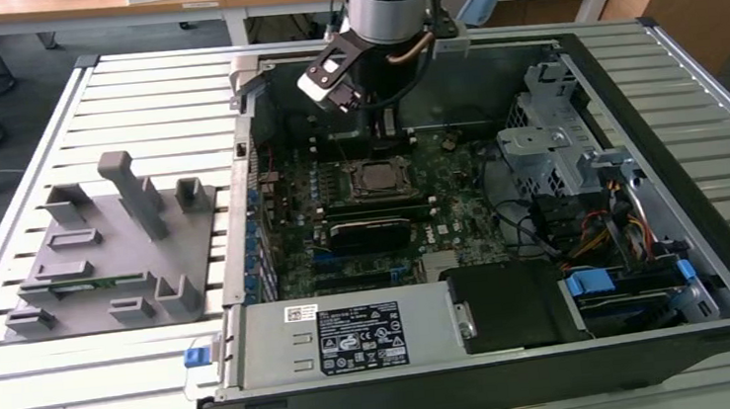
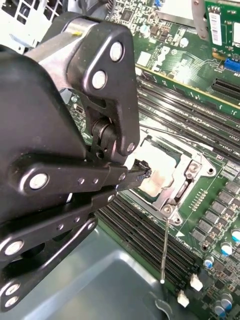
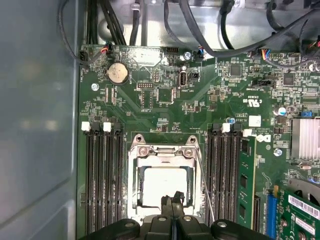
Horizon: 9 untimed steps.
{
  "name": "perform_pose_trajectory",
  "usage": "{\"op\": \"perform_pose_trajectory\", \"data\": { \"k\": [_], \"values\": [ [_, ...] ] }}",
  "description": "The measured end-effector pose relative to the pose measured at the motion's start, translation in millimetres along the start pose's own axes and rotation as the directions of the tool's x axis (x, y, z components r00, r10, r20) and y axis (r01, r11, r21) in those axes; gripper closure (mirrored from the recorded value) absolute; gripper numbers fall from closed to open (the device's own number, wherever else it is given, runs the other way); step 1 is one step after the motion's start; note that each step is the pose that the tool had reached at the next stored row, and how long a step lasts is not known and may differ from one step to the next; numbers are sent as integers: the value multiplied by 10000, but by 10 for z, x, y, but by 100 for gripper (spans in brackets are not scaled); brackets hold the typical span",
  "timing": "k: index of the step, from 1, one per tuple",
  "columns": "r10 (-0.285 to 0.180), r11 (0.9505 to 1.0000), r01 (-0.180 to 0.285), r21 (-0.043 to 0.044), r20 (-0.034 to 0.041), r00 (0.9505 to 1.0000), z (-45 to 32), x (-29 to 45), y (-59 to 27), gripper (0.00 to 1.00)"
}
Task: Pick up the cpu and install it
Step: 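Install the first cpu locking lever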
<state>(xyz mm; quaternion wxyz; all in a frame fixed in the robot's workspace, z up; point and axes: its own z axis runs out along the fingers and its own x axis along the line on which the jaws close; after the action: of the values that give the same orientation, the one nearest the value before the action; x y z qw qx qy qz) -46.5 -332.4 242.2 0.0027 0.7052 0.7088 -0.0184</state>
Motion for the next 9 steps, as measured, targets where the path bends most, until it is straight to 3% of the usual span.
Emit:
{"op": "perform_pose_trajectory", "data": {
  "k": [9],
  "values": [
    [0,10000,0,-6,3,10000,-69,-2,-1,89]
  ]
}}
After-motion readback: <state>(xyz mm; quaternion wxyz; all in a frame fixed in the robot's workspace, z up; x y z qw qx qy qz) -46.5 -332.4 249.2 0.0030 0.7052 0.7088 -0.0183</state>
